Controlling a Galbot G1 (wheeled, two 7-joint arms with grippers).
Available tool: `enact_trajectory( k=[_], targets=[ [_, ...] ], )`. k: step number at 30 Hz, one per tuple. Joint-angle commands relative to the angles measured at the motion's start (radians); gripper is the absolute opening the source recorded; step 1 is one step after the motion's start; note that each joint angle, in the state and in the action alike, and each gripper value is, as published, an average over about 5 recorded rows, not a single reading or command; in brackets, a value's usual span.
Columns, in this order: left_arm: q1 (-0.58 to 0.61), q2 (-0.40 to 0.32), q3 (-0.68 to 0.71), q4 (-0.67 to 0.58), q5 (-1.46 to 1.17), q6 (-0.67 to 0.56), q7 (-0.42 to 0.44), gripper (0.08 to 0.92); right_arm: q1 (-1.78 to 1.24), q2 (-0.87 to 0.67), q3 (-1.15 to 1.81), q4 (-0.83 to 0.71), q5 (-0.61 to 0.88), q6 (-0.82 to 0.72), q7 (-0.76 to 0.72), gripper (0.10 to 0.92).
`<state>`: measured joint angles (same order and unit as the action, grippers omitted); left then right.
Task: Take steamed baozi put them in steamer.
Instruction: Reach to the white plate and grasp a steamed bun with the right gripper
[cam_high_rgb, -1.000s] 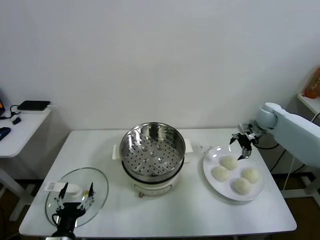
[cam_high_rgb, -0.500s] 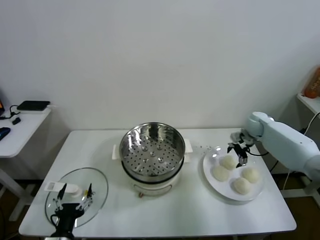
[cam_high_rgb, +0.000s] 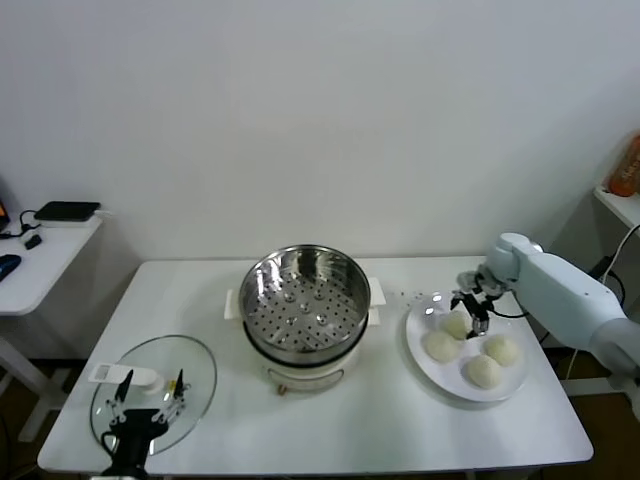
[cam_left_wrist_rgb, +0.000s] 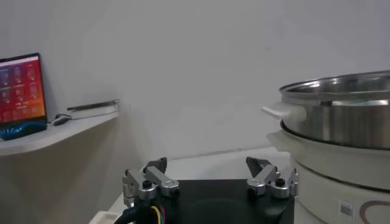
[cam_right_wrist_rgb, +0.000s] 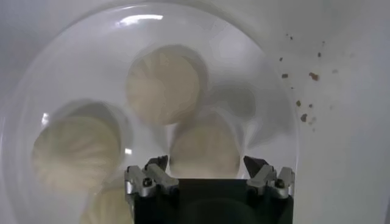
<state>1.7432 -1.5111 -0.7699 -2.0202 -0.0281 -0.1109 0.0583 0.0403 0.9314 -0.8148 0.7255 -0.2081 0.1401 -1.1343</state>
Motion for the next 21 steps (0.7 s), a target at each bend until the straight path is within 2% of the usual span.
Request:
enact_trajectory(
  k=[1,6,14,21],
  targets=[
    [0.001,0.000,0.000,0.001,0.001,-0.001,0.000,0.823,-0.012,0.009,0.025,-0.019,-0.011,0.004,-0.003,0.823],
    [0.003,0.000,-0.001,0.003,0.000,-0.002,-0.001,0.823,-0.014,0.009,0.032,-0.023,-0.010,0.002,-0.010,0.801],
    [0.004,-0.001,0.001,0.007,0.001,-0.004,-0.002,0.823,-0.018,0.012,0.045,-0.029,-0.007,0.002,-0.012,0.720],
    [0.008,0.001,-0.001,0.005,0.001,-0.005,-0.002,0.823,0.002,0.000,0.039,-0.006,0.017,0.004,-0.016,0.713]
  ],
)
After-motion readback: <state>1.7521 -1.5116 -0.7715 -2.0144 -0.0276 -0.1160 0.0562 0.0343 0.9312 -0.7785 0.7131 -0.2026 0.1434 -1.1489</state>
